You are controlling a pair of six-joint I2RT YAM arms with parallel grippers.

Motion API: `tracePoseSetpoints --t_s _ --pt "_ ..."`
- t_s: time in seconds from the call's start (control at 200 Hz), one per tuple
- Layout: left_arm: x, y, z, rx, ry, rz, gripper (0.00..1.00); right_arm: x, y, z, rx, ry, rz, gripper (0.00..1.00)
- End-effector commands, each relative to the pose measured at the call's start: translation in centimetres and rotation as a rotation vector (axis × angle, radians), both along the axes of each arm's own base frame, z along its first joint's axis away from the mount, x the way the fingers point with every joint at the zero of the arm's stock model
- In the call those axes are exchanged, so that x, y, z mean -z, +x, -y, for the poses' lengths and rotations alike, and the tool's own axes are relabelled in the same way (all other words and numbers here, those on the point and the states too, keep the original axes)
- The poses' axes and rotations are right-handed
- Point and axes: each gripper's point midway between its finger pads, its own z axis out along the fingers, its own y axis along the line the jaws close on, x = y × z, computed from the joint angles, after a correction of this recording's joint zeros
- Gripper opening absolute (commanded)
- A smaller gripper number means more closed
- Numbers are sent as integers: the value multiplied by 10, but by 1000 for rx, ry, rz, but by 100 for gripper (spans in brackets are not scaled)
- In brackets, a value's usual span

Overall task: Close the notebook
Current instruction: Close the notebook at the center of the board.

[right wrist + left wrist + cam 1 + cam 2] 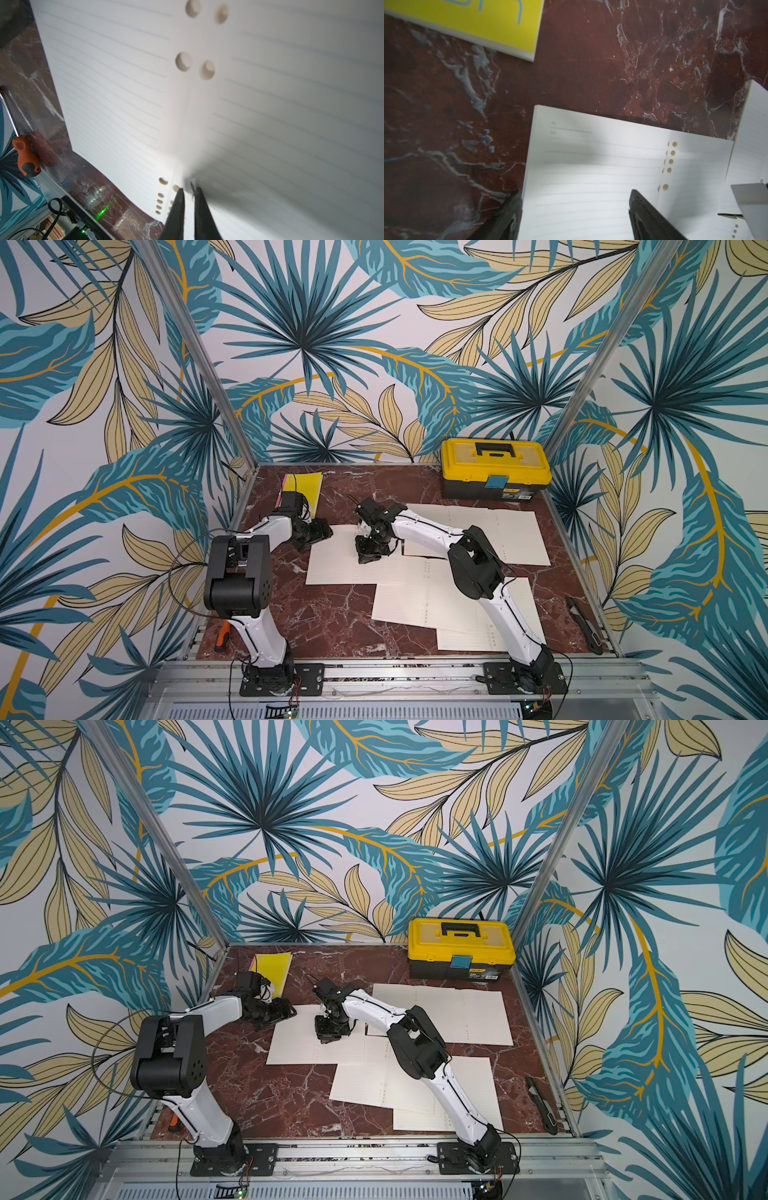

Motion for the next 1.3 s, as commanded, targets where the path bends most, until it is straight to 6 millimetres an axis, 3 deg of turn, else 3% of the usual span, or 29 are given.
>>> tracePoseSetpoints --t_s 0.0,0.476,0.771,1.061,1.292 --pt "7 -29 28 51 -132 -91 81 41 -10 16 20 -102 -64 13" --pt "-7 -30 50 100 -275 -53 81 41 -9 12 25 -89 -71 13" --pt "-29 -28 66 150 -386 17 81 32 -9 5 14 -37 -62 13" --pt "-48 -27 76 191 -455 64 81 -13 -1 -1 -1 72 31 14" --pt "-52 -25 85 223 -480 63 82 -41 6 16 29 66 84 14"
